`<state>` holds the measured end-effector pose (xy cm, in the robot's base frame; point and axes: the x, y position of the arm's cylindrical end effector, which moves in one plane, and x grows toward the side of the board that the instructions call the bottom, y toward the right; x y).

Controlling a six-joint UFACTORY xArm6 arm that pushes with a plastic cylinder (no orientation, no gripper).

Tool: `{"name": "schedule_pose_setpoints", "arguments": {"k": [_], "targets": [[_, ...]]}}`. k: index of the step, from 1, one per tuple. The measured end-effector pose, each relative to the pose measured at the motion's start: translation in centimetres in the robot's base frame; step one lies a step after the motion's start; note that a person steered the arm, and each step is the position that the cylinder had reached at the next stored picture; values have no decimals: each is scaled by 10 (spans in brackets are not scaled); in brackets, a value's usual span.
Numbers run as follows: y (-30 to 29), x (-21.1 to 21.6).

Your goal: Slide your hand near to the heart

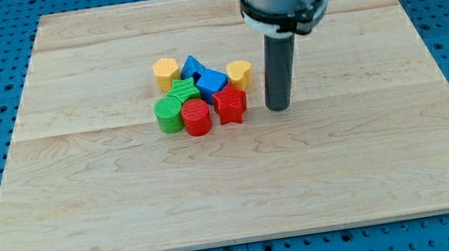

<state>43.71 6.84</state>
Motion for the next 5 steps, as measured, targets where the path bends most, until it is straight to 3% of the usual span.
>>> {"name": "schedule_pose_setpoints", "arguments": {"k": [5], "targets": [[5,-33]]}}
